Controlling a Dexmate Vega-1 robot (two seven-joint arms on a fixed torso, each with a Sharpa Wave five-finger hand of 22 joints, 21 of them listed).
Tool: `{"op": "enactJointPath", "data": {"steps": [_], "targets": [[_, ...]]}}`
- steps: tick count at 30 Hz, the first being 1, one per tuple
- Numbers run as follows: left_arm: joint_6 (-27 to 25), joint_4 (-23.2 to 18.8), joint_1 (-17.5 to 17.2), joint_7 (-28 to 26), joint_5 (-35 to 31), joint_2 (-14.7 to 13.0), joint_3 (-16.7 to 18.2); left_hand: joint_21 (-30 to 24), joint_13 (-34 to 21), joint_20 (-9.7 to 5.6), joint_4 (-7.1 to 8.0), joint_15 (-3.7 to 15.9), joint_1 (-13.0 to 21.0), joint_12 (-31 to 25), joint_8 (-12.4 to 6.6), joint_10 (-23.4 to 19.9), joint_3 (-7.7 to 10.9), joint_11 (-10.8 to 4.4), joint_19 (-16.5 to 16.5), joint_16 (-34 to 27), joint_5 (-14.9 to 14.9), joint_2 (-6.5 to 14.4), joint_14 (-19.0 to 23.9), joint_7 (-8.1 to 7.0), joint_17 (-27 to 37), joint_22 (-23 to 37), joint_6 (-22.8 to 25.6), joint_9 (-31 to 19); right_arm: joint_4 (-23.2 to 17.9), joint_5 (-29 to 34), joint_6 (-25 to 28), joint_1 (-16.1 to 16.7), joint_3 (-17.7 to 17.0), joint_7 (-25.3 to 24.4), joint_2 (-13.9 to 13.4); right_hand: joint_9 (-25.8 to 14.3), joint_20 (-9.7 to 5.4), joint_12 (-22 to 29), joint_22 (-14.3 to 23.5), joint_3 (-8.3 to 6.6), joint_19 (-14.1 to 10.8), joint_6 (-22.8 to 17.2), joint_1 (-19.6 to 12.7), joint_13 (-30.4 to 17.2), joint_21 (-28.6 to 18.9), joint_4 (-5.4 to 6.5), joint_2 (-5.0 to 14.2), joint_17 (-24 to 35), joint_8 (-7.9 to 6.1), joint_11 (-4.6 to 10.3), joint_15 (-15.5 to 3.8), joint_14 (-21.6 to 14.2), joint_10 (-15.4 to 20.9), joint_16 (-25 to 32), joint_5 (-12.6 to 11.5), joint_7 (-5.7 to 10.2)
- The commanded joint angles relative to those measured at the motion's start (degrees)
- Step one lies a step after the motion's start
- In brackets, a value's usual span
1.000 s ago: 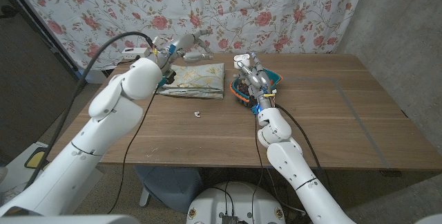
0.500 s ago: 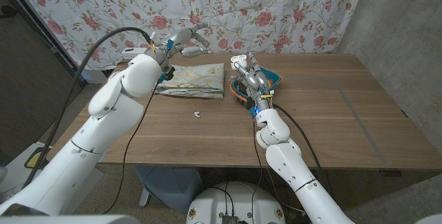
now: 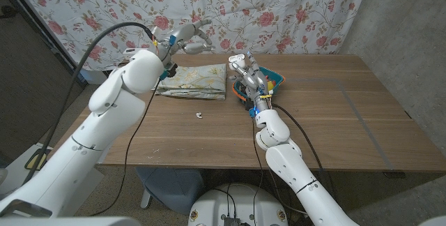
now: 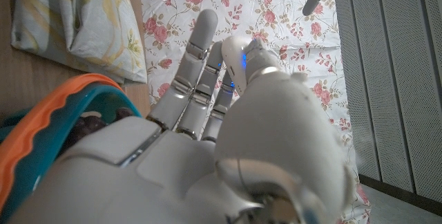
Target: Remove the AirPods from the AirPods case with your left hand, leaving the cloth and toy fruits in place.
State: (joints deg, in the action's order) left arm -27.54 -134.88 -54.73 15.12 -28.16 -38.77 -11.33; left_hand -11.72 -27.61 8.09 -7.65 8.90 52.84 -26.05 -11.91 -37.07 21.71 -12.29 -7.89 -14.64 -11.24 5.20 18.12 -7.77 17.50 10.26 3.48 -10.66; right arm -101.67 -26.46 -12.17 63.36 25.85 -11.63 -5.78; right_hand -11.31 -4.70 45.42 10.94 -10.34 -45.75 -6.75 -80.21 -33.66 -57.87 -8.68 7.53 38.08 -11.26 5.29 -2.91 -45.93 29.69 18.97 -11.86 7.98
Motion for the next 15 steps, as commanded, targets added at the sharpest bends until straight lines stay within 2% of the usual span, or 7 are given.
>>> {"op": "enactJointPath", "data": {"steps": [1,9,15], "targets": [[1.89,0.55,1.35,2.30,7.38,-0.93,0.71,-0.23,0.20,0.08,-0.11,0.15,-0.27,0.21,0.15,-0.48,-0.33,-0.06,-0.30,-0.18,-0.04,-0.40,0.11,0.05,-0.05,0.21,0.08,-0.06,0.77,0.19,-0.27,-0.82,1.10,0.46,0.38,-0.22,-7.21,0.31,0.00,0.32,6.47,0.17,-0.64,-0.26,-0.43,0.06,-0.20,0.15,0.09,5.60,-10.58,-4.43,6.17,-0.24,-0.36,0.05],[2.17,0.82,4.40,4.34,9.52,-3.97,-0.93,-0.02,0.63,0.19,-0.25,-0.06,-0.55,0.83,0.26,-0.35,-0.64,-0.05,0.19,0.01,0.01,-0.67,-0.57,0.08,-0.19,0.21,-0.12,-0.06,0.94,0.05,0.30,-1.41,1.59,0.95,0.71,-0.22,-7.20,0.31,-0.02,0.32,6.60,0.20,-0.67,-0.29,-0.63,0.06,-0.20,0.16,0.09,5.75,-10.57,-4.43,6.18,-0.28,-0.37,0.10],[2.24,0.91,5.52,4.76,11.44,-5.61,-1.38,0.28,1.61,0.27,0.38,-0.40,-3.02,1.60,0.30,-1.58,-1.74,0.08,1.11,0.25,0.38,-1.85,-1.07,-0.75,-0.59,0.24,-0.08,-0.02,1.17,0.13,0.60,-1.67,1.95,1.22,0.99,-0.22,-7.20,0.27,-0.02,0.32,6.67,0.24,-0.68,-0.30,-0.75,0.06,-0.20,0.16,0.09,5.78,-10.57,-4.43,6.11,-0.30,-0.37,0.09]]}}
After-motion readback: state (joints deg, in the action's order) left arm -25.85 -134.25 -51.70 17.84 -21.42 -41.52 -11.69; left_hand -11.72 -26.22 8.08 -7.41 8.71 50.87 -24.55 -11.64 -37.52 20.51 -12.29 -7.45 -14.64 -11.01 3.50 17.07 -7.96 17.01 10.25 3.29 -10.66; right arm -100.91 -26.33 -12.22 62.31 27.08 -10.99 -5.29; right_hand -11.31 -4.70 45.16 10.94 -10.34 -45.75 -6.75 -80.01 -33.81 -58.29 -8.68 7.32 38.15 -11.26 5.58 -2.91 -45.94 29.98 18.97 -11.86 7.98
